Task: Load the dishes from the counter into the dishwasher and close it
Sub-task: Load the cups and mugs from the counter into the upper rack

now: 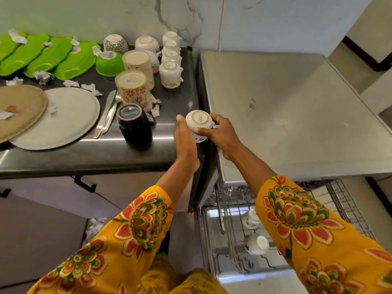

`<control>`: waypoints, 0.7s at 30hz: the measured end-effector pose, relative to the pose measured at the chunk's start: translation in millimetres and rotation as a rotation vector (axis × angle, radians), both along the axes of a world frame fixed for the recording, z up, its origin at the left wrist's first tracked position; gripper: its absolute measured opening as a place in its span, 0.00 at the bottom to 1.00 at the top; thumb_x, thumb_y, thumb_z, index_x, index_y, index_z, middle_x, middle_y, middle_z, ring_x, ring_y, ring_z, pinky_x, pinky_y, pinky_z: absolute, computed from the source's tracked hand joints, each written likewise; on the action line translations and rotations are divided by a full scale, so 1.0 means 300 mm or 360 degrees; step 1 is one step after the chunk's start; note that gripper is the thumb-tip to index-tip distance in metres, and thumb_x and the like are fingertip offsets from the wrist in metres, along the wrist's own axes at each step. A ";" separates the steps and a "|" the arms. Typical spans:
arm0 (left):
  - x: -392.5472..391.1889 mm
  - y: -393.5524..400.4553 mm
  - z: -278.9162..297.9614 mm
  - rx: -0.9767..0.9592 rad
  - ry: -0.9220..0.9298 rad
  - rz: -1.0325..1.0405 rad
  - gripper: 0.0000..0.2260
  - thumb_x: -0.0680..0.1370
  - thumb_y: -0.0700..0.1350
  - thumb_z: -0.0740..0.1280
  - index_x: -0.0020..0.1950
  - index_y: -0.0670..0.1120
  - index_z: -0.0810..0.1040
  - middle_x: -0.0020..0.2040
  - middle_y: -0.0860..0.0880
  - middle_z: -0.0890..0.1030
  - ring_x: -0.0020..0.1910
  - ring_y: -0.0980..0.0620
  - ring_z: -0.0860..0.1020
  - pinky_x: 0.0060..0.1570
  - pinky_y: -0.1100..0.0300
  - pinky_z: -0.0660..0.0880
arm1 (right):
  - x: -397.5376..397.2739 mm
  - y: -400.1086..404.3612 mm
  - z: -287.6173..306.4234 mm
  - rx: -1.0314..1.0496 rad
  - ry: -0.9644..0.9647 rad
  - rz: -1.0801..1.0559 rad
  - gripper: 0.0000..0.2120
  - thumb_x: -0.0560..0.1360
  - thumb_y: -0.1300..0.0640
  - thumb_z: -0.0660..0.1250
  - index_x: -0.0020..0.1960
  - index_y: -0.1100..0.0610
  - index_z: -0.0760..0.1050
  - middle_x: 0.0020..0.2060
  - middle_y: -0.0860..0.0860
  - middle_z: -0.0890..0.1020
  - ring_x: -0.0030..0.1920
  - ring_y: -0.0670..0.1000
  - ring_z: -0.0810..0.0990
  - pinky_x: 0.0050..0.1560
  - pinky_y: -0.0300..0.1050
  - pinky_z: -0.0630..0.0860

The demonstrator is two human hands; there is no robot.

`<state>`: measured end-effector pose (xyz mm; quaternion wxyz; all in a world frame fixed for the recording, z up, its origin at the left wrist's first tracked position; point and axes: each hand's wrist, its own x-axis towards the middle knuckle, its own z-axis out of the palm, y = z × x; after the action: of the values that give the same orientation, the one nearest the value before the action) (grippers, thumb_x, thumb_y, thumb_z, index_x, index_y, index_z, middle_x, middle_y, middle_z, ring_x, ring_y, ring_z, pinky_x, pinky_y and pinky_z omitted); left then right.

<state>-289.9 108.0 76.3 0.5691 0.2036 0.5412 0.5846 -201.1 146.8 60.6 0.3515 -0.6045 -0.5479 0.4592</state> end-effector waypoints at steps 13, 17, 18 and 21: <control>0.349 -0.355 0.036 0.0040 -0.0060 -0.0322 0.19 0.83 0.56 0.51 0.44 0.51 0.78 0.42 0.55 0.80 0.44 0.60 0.76 0.47 0.63 0.71 | 0.413 -0.401 0.057 0.0065 -0.0116 -0.0212 0.30 0.65 0.56 0.78 0.61 0.59 0.67 0.55 0.52 0.75 0.53 0.49 0.74 0.46 0.33 0.73; 0.432 -0.435 0.024 -0.0003 -0.0090 -0.0422 0.18 0.83 0.54 0.51 0.41 0.51 0.76 0.40 0.54 0.79 0.41 0.59 0.76 0.41 0.64 0.71 | 0.507 -0.507 0.047 -0.0082 -0.0131 -0.0257 0.32 0.64 0.55 0.79 0.60 0.58 0.65 0.56 0.53 0.72 0.53 0.49 0.73 0.47 0.36 0.74; 0.448 -0.451 0.014 -0.0014 -0.0085 -0.0446 0.18 0.83 0.54 0.51 0.42 0.51 0.76 0.40 0.54 0.79 0.40 0.58 0.76 0.39 0.64 0.71 | 0.530 -0.530 0.040 -0.0119 -0.0136 -0.0259 0.31 0.64 0.55 0.78 0.60 0.58 0.64 0.56 0.53 0.72 0.52 0.48 0.73 0.46 0.36 0.73; 0.490 -0.496 -0.030 -0.0048 -0.0034 -0.0542 0.19 0.83 0.54 0.51 0.41 0.50 0.77 0.38 0.55 0.80 0.39 0.59 0.76 0.38 0.64 0.71 | 0.588 -0.594 0.028 -0.0205 -0.0114 -0.0247 0.20 0.67 0.60 0.77 0.50 0.57 0.68 0.48 0.50 0.74 0.44 0.42 0.73 0.39 0.30 0.71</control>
<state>-143.0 -40.7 67.4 0.6686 0.2778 0.5014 0.4736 -24.8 -31.4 69.0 0.3267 -0.6825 -0.4809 0.4430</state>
